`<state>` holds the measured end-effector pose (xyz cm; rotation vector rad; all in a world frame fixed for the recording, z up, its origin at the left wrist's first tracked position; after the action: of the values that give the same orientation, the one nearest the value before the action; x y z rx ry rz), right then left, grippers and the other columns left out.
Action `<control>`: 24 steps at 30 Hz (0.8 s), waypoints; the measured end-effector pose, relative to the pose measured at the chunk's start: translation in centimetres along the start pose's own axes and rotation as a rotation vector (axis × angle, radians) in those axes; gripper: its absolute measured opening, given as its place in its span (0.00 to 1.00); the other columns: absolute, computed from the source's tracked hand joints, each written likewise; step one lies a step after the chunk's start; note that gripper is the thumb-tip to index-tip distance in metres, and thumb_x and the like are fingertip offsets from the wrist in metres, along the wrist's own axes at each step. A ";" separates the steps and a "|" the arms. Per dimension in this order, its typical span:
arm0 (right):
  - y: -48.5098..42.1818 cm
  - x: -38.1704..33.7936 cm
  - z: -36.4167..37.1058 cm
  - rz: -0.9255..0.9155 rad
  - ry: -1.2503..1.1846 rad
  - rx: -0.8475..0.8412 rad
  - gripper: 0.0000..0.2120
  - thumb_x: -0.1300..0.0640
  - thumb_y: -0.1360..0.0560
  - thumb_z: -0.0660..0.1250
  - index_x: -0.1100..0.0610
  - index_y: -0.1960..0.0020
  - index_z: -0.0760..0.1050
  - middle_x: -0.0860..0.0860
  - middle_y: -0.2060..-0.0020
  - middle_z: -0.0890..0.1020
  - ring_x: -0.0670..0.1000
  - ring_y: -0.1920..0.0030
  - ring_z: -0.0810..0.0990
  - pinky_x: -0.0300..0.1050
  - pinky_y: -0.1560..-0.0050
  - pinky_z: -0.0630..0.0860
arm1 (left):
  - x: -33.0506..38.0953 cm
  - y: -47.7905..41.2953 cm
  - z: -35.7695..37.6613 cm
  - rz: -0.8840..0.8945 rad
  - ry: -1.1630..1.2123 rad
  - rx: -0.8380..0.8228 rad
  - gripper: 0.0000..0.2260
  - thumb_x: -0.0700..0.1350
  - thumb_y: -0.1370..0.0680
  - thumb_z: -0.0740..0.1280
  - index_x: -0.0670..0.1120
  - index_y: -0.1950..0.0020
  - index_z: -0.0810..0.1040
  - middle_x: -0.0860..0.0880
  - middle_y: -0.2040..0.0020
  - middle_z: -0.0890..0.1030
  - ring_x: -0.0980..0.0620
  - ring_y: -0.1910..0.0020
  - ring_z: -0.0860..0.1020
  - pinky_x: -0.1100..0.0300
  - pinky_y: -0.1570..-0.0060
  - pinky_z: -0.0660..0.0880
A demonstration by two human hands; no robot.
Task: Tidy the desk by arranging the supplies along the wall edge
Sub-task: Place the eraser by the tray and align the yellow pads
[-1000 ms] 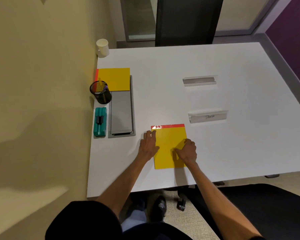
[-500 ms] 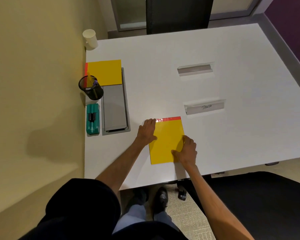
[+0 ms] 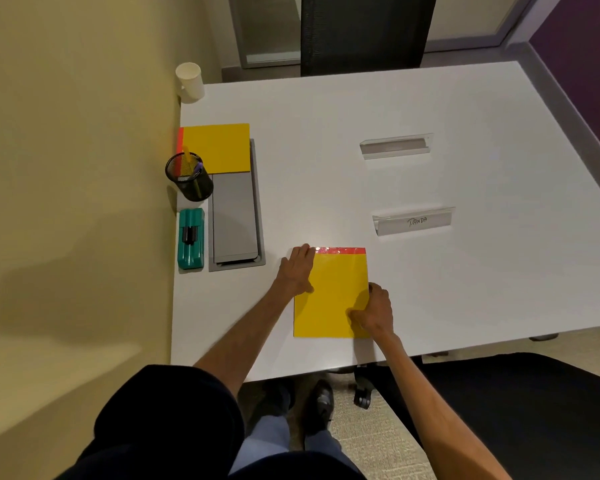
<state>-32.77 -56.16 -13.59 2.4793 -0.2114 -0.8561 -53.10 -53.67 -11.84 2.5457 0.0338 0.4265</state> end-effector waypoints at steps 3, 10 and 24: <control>0.2 0.1 -0.1 -0.007 -0.005 -0.025 0.33 0.60 0.33 0.78 0.61 0.32 0.68 0.58 0.38 0.75 0.58 0.38 0.75 0.50 0.44 0.75 | -0.4 0.2 0.1 0.005 -0.068 -0.034 0.45 0.52 0.29 0.77 0.42 0.21 0.53 0.43 0.22 0.57 0.43 0.22 0.56 0.41 0.27 0.64; 0.7 -0.7 0.0 -0.026 0.015 -0.068 0.30 0.63 0.32 0.75 0.58 0.32 0.70 0.57 0.40 0.74 0.58 0.41 0.76 0.51 0.46 0.76 | -2.8 2.1 0.1 -0.129 0.133 0.046 0.31 0.51 0.26 0.74 0.41 0.28 0.67 0.41 0.31 0.69 0.43 0.29 0.66 0.47 0.33 0.70; 0.5 -8.2 -0.1 -0.141 -0.084 0.074 0.32 0.50 0.30 0.76 0.56 0.30 0.68 0.58 0.33 0.69 0.60 0.31 0.68 0.61 0.35 0.69 | -7.8 10.9 -1.1 -0.268 1.065 0.453 0.07 0.38 0.17 0.59 0.41 0.54 0.72 0.43 0.57 0.73 0.49 0.57 0.71 0.59 0.56 0.66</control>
<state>-39.18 -54.06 -8.89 2.5533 -0.0998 -1.0288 -61.57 -63.24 -7.53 2.3372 0.9276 1.7445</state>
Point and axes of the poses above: each hand's wrist, its own y-axis away from the middle knuckle, its own z-axis out of the palm, x = y × z, the point moved 3 cm from there along -y, towards the middle knuckle
